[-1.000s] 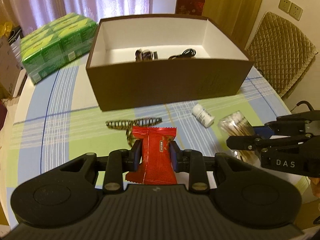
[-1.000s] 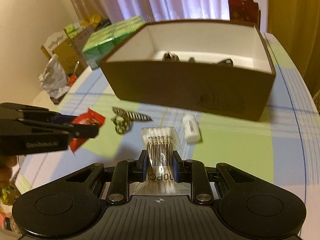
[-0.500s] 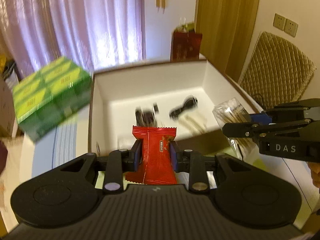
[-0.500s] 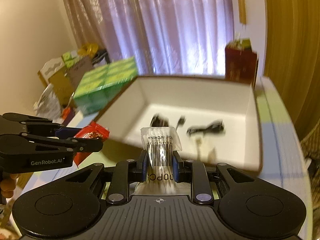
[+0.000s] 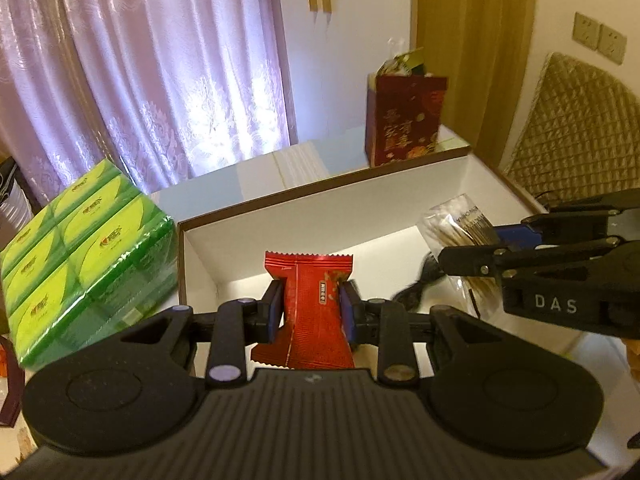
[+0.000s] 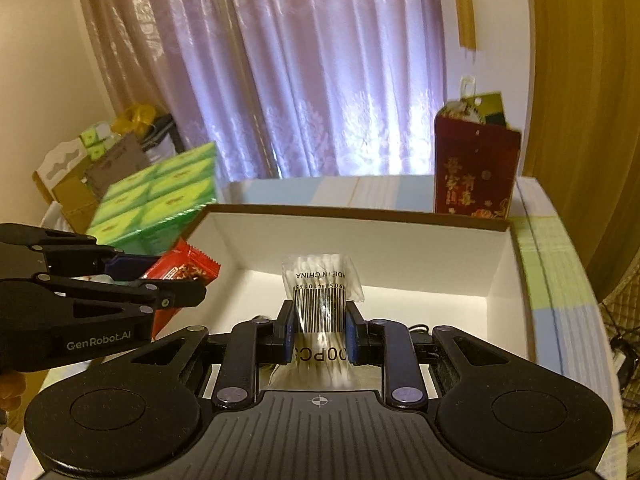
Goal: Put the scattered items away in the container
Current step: 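Carry the red packet and cotton swab bag over the brown box with both tools, then open both tools to drop the packet and swab bag into the box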
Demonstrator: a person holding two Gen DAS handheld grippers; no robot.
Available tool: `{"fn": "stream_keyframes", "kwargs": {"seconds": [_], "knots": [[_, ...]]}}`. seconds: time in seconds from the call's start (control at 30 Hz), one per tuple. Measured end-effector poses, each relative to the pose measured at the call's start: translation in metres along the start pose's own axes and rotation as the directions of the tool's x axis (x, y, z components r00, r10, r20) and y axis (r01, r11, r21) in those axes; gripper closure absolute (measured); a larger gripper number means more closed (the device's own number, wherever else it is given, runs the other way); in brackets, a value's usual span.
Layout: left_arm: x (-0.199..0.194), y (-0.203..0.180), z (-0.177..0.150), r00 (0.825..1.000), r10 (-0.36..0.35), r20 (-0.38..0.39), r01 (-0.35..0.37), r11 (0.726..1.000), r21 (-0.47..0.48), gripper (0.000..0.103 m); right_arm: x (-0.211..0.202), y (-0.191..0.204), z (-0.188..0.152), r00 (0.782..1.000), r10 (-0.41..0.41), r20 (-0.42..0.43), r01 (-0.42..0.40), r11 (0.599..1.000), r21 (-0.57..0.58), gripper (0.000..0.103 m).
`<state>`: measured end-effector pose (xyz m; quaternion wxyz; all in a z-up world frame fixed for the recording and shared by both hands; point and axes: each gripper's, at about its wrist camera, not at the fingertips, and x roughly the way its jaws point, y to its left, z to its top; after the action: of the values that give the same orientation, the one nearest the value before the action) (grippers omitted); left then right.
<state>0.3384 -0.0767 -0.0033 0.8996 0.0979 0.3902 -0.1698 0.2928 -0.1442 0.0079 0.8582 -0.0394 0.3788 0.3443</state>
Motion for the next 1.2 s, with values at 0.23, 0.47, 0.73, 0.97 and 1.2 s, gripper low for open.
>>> {"fn": "stream_keyframes", "kwargs": {"seconds": [0.23,0.47,0.73,0.97,1.2], "knots": [[0.053,0.015,0.016,0.998,0.016,-0.066,-0.016,1.000,0.001,0.078,0.046,-0.023,0.017,0.999,-0.004,-0.052,0.010,0.993,0.120,0.076],[0.082,0.017,0.018,0.995,0.023,-0.098,-0.021,1.000,0.016,0.078,0.072,-0.031,0.020,0.996,-0.036,-0.079,0.046,0.991,0.126,0.076],[0.097,0.023,0.020,0.996,0.035,-0.086,-0.035,0.999,0.002,0.068,0.084,-0.036,0.021,0.995,-0.049,-0.087,0.060,0.990,0.130,0.076],[0.096,0.023,0.022,0.996,0.047,-0.076,-0.045,0.999,0.020,0.065,0.085,-0.038,0.020,0.995,-0.050,-0.089,0.061,0.990,0.128,0.076],[0.089,0.027,0.024,0.997,0.044,-0.061,-0.044,0.999,0.006,0.065,0.086,-0.038,0.019,0.994,-0.061,-0.094,0.072,0.991,0.113,0.076]]}}
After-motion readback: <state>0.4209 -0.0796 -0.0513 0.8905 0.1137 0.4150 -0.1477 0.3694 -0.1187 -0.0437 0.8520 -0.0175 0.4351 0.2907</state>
